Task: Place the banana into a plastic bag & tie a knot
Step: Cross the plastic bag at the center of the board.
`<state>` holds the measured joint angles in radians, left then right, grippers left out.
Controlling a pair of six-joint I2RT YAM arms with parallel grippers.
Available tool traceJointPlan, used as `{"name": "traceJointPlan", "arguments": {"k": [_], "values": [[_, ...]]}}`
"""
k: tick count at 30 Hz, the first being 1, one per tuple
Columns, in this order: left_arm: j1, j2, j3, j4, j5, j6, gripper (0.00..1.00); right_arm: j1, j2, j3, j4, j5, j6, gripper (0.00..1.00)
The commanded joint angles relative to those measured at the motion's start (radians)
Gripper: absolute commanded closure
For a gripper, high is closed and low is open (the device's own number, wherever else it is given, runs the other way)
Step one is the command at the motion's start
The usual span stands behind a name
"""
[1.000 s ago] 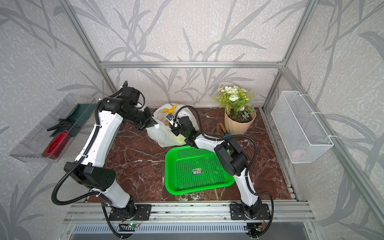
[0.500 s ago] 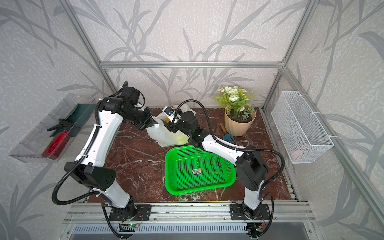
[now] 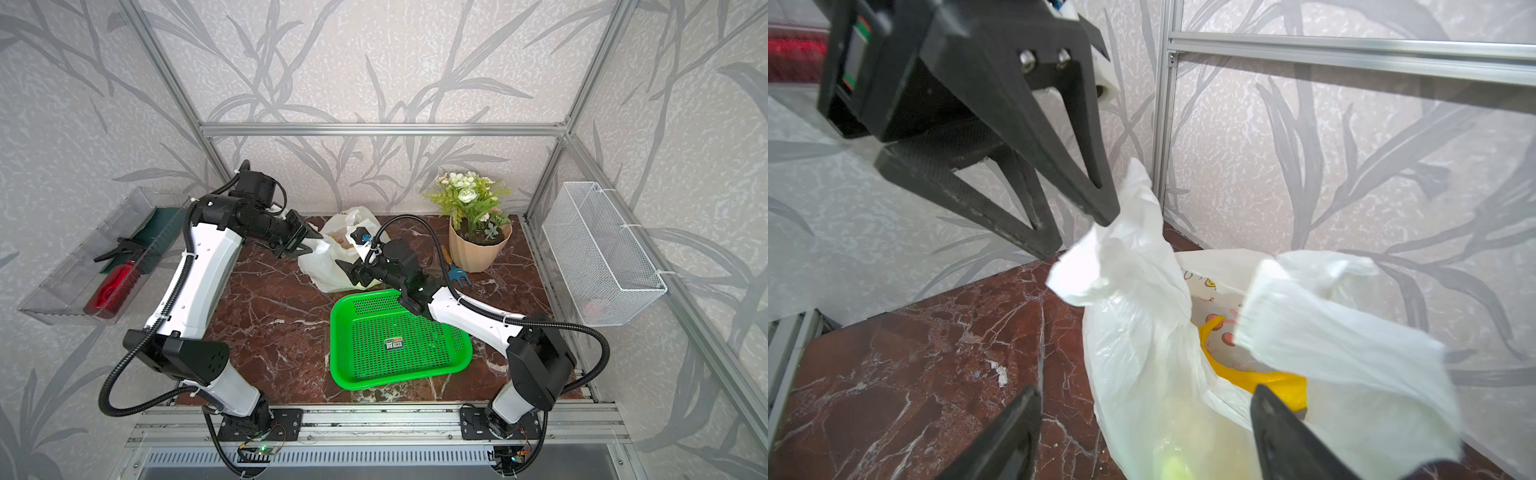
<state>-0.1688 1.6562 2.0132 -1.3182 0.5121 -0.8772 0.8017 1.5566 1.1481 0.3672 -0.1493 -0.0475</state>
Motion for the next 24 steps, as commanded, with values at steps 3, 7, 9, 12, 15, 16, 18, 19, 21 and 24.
{"name": "traceJointPlan", "arguments": {"k": [3,7,9,12,15,16,18,19,21,24], "values": [[-0.047,-0.048,0.121,-0.167,-0.186,0.225,0.41,0.004,-0.13,-0.007,-0.081,0.03,0.07,0.22],[-0.212,-0.105,0.106,-0.13,-0.499,0.491,0.35,0.002,-0.214,-0.035,-0.17,0.059,0.133,0.22],[-0.289,-0.179,-0.026,0.041,-0.573,0.625,0.33,0.001,-0.259,-0.053,-0.22,0.079,0.158,0.23],[-0.362,-0.303,-0.277,0.413,-0.692,0.814,0.23,-0.009,-0.308,-0.065,-0.29,0.104,0.185,0.23],[-0.365,-0.338,-0.437,0.666,-0.77,0.96,0.12,-0.032,-0.339,-0.067,-0.345,0.121,0.208,0.24],[-0.359,-0.318,-0.437,0.684,-0.797,1.006,0.11,-0.045,-0.344,-0.066,-0.356,0.116,0.218,0.24],[-0.316,-0.241,-0.38,0.653,-0.786,1.044,0.1,-0.068,-0.352,-0.057,-0.387,0.105,0.239,0.24],[-0.302,-0.211,-0.35,0.641,-0.767,1.051,0.1,-0.077,-0.352,-0.05,-0.401,0.094,0.246,0.24],[-0.292,-0.166,-0.321,0.646,-0.721,1.1,0.1,-0.089,-0.349,-0.031,-0.431,0.085,0.262,0.24],[-0.272,-0.075,-0.239,0.558,-0.654,1.12,0.1,-0.107,-0.341,0.0,-0.474,0.079,0.303,0.24]]}}
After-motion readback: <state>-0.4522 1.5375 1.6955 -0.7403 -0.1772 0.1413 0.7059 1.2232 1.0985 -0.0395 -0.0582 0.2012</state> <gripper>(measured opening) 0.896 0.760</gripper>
